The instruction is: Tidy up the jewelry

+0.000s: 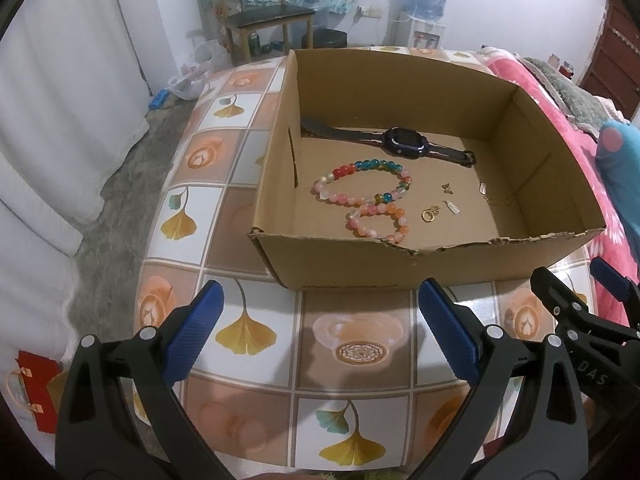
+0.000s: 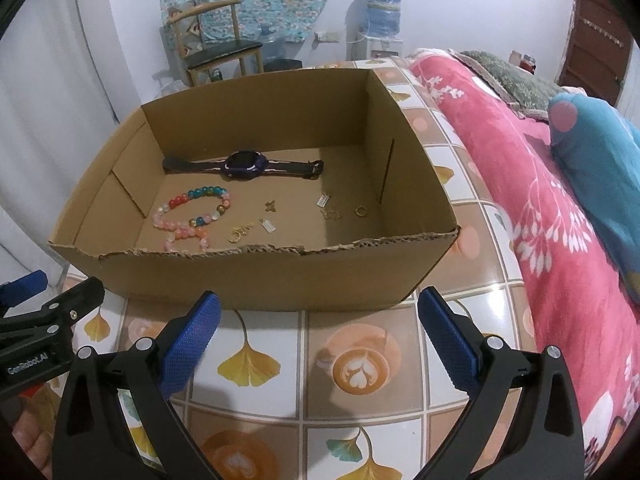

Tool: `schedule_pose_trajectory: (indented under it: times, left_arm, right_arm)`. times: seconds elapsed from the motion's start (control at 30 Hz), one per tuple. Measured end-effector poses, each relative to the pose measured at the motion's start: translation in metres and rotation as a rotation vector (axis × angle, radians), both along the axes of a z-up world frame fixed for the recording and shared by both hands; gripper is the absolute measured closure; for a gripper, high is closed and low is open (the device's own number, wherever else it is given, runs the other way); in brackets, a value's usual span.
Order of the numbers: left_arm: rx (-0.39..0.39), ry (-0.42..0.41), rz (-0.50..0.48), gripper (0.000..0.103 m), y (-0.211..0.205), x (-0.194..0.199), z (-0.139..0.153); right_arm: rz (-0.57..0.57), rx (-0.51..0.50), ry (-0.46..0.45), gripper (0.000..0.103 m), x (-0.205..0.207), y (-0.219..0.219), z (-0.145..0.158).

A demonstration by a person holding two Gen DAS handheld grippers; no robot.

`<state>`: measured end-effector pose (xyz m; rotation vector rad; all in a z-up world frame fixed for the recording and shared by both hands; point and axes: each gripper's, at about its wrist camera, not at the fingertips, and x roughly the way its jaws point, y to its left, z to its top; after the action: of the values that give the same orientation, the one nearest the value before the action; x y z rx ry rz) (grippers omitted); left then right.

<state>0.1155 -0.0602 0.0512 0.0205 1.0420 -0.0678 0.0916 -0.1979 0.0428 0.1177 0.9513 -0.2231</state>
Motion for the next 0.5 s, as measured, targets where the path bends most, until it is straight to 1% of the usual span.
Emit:
schedule_pose_trajectory:
  times: [0.5]
  left_arm:
    - [-0.018,0.013,-0.013,0.008,-0.0007,0.004,-0.0034]
  right_arm:
    - [-0.006,0.005,0.001,0.007,0.0028,0.0001,0.0013]
